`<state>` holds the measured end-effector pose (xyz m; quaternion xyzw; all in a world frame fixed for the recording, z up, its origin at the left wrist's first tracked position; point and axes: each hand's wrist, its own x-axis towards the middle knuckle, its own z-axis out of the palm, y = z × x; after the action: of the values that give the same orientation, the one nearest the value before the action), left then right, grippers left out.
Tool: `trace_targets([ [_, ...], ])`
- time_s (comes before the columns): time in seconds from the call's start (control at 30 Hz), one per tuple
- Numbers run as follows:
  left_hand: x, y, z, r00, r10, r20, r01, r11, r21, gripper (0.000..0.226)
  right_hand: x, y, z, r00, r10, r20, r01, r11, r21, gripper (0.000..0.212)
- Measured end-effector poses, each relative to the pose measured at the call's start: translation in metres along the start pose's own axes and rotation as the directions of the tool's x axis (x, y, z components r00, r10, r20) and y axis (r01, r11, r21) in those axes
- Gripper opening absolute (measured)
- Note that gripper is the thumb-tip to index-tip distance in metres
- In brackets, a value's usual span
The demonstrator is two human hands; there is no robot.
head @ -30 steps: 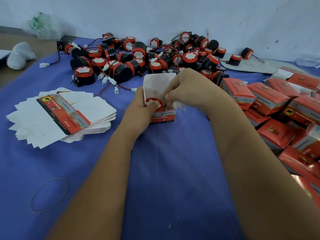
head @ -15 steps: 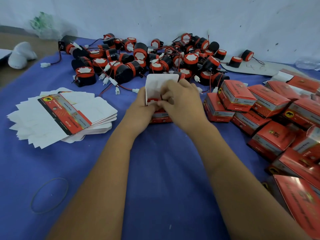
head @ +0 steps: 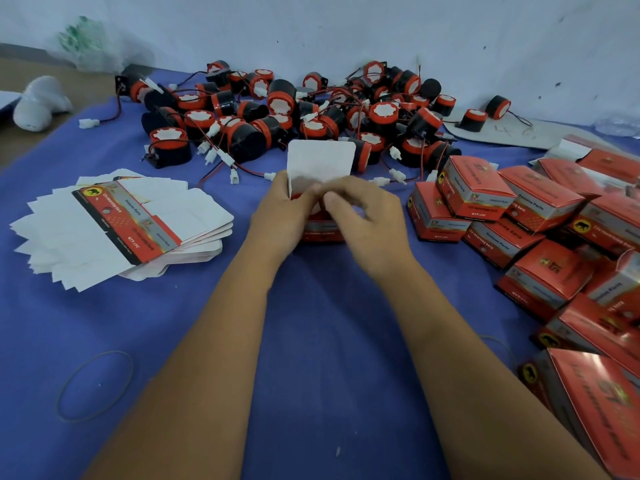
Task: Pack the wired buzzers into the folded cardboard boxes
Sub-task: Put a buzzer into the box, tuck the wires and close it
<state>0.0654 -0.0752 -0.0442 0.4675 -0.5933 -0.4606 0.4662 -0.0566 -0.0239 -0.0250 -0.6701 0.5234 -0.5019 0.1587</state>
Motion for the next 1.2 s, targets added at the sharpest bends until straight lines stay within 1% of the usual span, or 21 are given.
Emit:
trace_targets([
  [0.07,0.001,-0.001,0.000,1.000,0.012,-0.016,-0.012,0.999,0.032,0.022,0.003,0.002,-0.003,0.983,0.153,-0.101,-0.132,0.974,0.185,0.020],
  [0.1,0.001,-0.001,0.000,1.000,0.016,-0.023,-0.015,0.998,0.054,0.025,0.005,0.005,-0.004,0.967,0.206,-0.147,-0.171,0.961,0.218,0.023],
  [0.13,0.001,0.000,0.000,0.999,0.020,-0.024,-0.019,0.997,0.070,0.028,0.006,0.007,-0.004,0.955,0.236,-0.178,-0.195,0.956,0.221,0.024],
  [0.2,0.001,0.001,0.000,1.000,0.029,-0.003,-0.029,0.996,0.080,0.031,0.008,0.010,0.001,0.948,0.241,-0.209,-0.213,0.966,0.150,0.026],
  [0.27,0.001,0.001,-0.002,0.999,0.032,0.032,-0.034,0.996,0.081,0.032,0.011,0.013,0.006,0.936,0.268,-0.228,-0.243,0.961,0.132,0.039],
  [0.33,0.002,0.003,-0.004,0.997,0.031,0.068,-0.037,0.995,0.087,0.032,0.014,0.015,0.005,0.920,0.356,-0.166,-0.318,0.923,0.219,0.052],
  [0.4,0.002,0.002,-0.005,0.994,0.030,0.107,-0.037,0.998,0.058,0.030,0.015,0.019,0.002,0.912,0.410,-0.025,-0.385,0.874,0.295,0.044],
  [0.47,-0.001,0.005,-0.007,0.991,0.028,0.134,-0.017,0.996,-0.083,0.022,0.015,0.021,0.000,0.907,0.417,0.056,-0.413,0.856,0.310,0.032],
  [0.57,-0.003,0.006,-0.014,0.991,0.093,0.094,-0.066,0.965,-0.255,0.031,0.015,0.023,0.000,0.914,0.399,0.068,-0.399,0.859,0.321,0.026],
  [0.6,-0.002,0.005,-0.018,0.993,0.079,0.089,-0.049,0.954,-0.297,0.032,0.015,0.024,0.000,0.917,0.395,0.062,-0.392,0.858,0.333,0.026],
  [0.67,0.001,0.004,-0.022,0.984,0.001,0.176,0.057,0.945,-0.323,0.038,0.014,0.025,0.001,0.918,0.393,0.044,-0.383,0.855,0.350,0.026],
  [0.7,0.002,0.003,-0.022,0.979,-0.021,0.204,0.081,0.953,-0.291,0.036,0.013,0.025,0.001,0.920,0.390,0.036,-0.377,0.858,0.348,0.026],
  [0.77,0.004,0.002,-0.019,0.985,-0.011,0.173,0.041,0.984,-0.173,0.030,0.012,0.026,0.002,0.926,0.377,0.023,-0.361,0.866,0.345,0.026],
  [0.83,0.000,0.002,-0.012,0.996,0.043,0.076,-0.039,0.998,-0.054,0.034,0.011,0.025,0.002,0.939,0.345,0.010,-0.325,0.875,0.359,0.027],
  [0.9,-0.003,0.003,-0.007,0.992,0.122,-0.043,-0.123,0.992,0.001,0.034,0.010,0.023,0.001,0.953,0.304,-0.008,-0.285,0.901,0.328,0.026],
  [0.97,-0.003,0.002,-0.013,0.990,0.128,-0.064,-0.126,0.992,0.022,0.037,0.008,0.024,-0.002,0.956,0.294,-0.016,-0.277,0.917,0.288,0.034],
  [1.03,-0.010,0.006,-0.024,0.995,0.096,-0.005,-0.096,0.995,0.017,0.042,0.008,0.025,-0.010,0.940,0.340,0.022,-0.328,0.884,0.333,0.046],
  [1.1,-0.014,0.014,-0.030,0.995,0.072,0.064,-0.069,0.997,-0.042,0.050,0.011,0.025,-0.016,0.912,0.396,0.109,-0.406,0.832,0.378,0.052],
  [1.13,-0.012,0.020,-0.030,0.995,0.052,0.090,-0.050,0.998,-0.029,0.048,0.014,0.024,-0.018,0.895,0.414,0.163,-0.445,0.822,0.355,0.052],
  [1.17,-0.013,0.019,-0.035,0.981,0.050,0.187,-0.051,0.999,0.002,0.039,0.016,0.023,-0.020,0.877,0.431,0.213,-0.479,0.821,0.311,0.052],
  [1.2,-0.012,0.019,-0.041,0.960,0.012,0.281,-0.017,1.000,0.017,0.032,0.018,0.024,-0.022,0.860,0.441,0.257,-0.502,0.823,0.267,0.051],
])
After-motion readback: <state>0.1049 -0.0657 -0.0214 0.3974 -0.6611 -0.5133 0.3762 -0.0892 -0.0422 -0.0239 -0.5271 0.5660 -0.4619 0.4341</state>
